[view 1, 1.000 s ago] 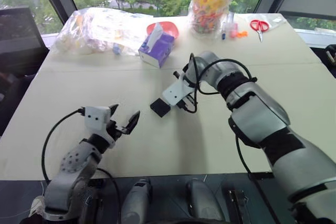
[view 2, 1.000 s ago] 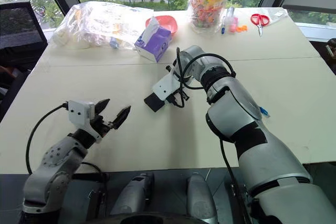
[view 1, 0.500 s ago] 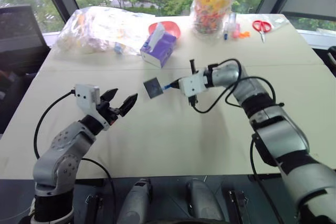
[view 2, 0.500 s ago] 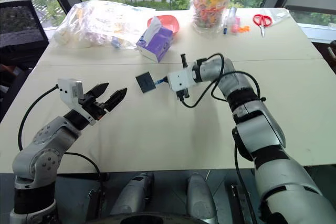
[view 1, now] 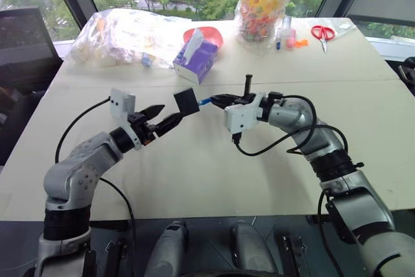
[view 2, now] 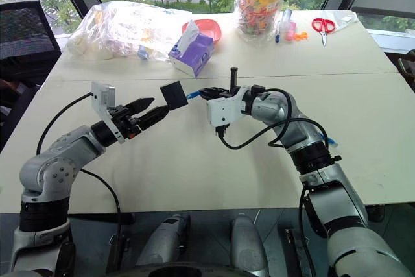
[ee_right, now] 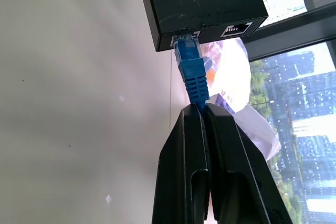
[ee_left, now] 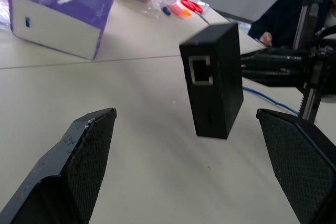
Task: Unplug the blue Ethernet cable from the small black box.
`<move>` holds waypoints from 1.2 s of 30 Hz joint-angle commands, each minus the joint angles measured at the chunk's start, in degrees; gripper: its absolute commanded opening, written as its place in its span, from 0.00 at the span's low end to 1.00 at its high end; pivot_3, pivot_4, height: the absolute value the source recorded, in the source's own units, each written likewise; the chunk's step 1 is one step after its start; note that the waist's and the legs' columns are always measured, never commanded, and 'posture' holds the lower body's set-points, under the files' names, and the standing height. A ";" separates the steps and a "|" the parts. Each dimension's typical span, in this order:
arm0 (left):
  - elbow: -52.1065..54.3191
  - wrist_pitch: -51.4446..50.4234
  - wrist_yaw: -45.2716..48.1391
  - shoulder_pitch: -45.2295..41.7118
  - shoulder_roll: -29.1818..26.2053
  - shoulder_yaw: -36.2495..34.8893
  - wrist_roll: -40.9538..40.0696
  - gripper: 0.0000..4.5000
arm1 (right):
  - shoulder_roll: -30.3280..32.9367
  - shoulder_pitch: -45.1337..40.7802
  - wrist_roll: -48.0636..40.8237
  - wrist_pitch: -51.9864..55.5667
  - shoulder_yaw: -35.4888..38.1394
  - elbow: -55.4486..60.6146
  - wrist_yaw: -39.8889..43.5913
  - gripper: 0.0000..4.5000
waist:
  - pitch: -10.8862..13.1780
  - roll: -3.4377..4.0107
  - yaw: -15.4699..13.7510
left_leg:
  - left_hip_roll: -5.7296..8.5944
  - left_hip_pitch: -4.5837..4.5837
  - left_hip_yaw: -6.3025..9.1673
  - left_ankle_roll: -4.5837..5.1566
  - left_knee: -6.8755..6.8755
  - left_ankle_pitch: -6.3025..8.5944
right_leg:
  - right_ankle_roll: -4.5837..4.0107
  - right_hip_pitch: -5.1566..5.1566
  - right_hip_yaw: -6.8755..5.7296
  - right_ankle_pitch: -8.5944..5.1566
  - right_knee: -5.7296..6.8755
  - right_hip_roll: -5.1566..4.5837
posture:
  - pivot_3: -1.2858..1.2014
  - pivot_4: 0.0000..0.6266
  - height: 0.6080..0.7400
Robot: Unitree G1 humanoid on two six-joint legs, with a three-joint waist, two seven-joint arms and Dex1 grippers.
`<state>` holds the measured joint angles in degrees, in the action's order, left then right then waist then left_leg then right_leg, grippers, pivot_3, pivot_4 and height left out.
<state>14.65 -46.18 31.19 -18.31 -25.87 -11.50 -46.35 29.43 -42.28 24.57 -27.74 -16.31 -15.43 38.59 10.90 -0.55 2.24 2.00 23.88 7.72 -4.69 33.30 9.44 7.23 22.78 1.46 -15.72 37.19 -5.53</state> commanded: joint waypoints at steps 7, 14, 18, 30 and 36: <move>-2.16 -0.66 2.64 -5.13 0.53 -0.18 -2.88 0.88 | 1.52 -0.21 -1.09 1.94 0.41 4.91 -0.11 0.00 | 0.00 -0.01 0.28 | -0.01 -0.01 0.00 0.00 -0.02 0.00 | 0.01 0.01 0.00 0.00 0.00 0.00 | 0.52 0.24 0.90; -4.16 0.22 4.12 -5.71 1.55 0.71 -1.81 0.27 | 1.69 0.48 -1.42 3.03 0.03 7.96 0.89 0.00 | 0.01 -0.02 0.16 | 0.00 0.00 0.00 0.00 -0.01 0.00 | 0.01 0.00 0.00 0.00 -0.01 0.00 | 0.52 0.24 0.90; -5.20 0.65 5.12 -5.87 1.94 1.30 -1.44 0.10 | 1.73 2.16 -2.11 4.01 -0.69 11.44 2.35 0.00 | 0.01 -0.04 0.07 | 0.00 0.00 0.00 0.00 -0.01 0.00 | 0.01 -0.02 0.00 0.00 -0.04 0.00 | 0.52 0.24 0.90; -4.44 0.30 8.46 -5.78 0.18 1.85 -0.97 0.10 | 2.22 4.32 -11.32 13.32 -0.05 14.11 12.04 0.53 | 0.02 -0.06 0.16 | -0.01 0.00 0.00 0.00 -0.01 0.00 | 0.01 -0.02 0.00 0.01 -0.04 0.00 | 0.52 0.24 0.90; -3.51 1.47 17.48 -4.20 -3.90 2.18 -1.43 0.10 | 4.00 2.16 -32.08 35.80 3.85 18.39 27.88 0.76 | 0.04 -0.07 0.14 | 0.00 0.02 0.01 0.01 -0.01 0.00 | 0.00 -0.03 -0.01 0.00 -0.07 -0.01 | 0.52 0.24 0.90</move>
<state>9.04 -45.98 44.97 -22.62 -28.36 -9.51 -46.84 32.54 -37.48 -0.12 1.14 -15.80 0.31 62.23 10.94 -0.62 2.38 1.99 23.89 7.73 -4.68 33.29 9.44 7.23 22.75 1.45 -15.73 37.13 -5.54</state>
